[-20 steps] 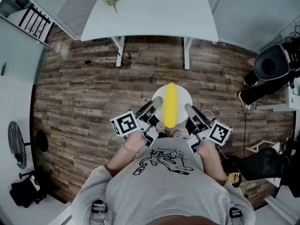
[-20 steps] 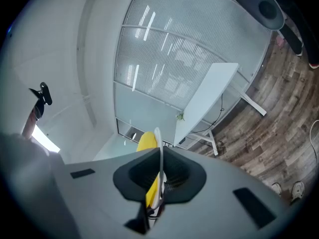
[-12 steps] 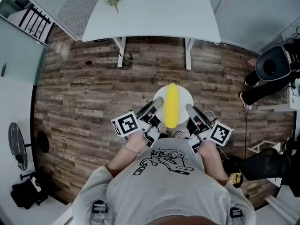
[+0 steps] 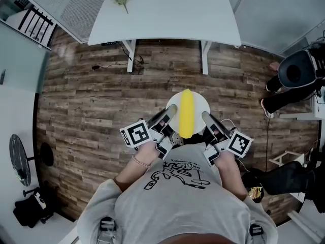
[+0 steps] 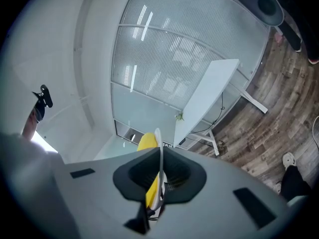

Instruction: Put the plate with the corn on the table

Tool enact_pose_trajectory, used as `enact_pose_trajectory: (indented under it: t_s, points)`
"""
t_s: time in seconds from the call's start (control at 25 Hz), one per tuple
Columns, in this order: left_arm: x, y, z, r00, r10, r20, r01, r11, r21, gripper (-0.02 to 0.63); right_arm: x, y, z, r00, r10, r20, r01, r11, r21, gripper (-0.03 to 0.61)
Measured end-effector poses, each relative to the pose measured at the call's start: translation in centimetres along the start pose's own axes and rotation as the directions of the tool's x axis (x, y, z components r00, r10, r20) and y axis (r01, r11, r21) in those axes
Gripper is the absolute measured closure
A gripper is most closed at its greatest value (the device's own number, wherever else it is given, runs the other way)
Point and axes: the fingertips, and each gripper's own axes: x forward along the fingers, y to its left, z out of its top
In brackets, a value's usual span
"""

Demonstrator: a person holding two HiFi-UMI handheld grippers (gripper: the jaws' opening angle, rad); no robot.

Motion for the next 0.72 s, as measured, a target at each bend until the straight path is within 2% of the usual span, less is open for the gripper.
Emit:
enact_pose_trajectory:
  t_s: [0.16, 0.32, 0.52, 0.72]
  points:
    - [0.7, 0.1, -0.8, 1.0, 0.01, 0.005, -0.01, 1.0, 0.009, 0.577, -0.7, -0.7, 0.5, 1.0, 0.01, -0.003, -0.01, 1.0, -0.006, 0.56]
    - [2.4, 0.9, 2.1, 1.0, 0.021, 0.009, -0.021, 1.0, 0.001, 0.577, 2.1, -1.0, 2.6, 1.0, 0.015, -0.011, -0.015, 1.0, 0.0, 0.56]
    - [6.3, 1.1, 4.8, 1.0, 0.003, 0.009, -0.003, 1.0, -0.003, 0.577, 4.5, -2.3, 6.3, 1.0, 0.018, -0.009, -0.018, 1.0, 0.003, 0.56]
    - [11.8, 1.0, 7.2, 1.0, 0.005, -0.002, -0.005, 1.0, 0.0, 0.577, 6.3, -4.2, 11.8, 1.0, 0.01, 0.001, -0.01, 1.0, 0.008, 0.56]
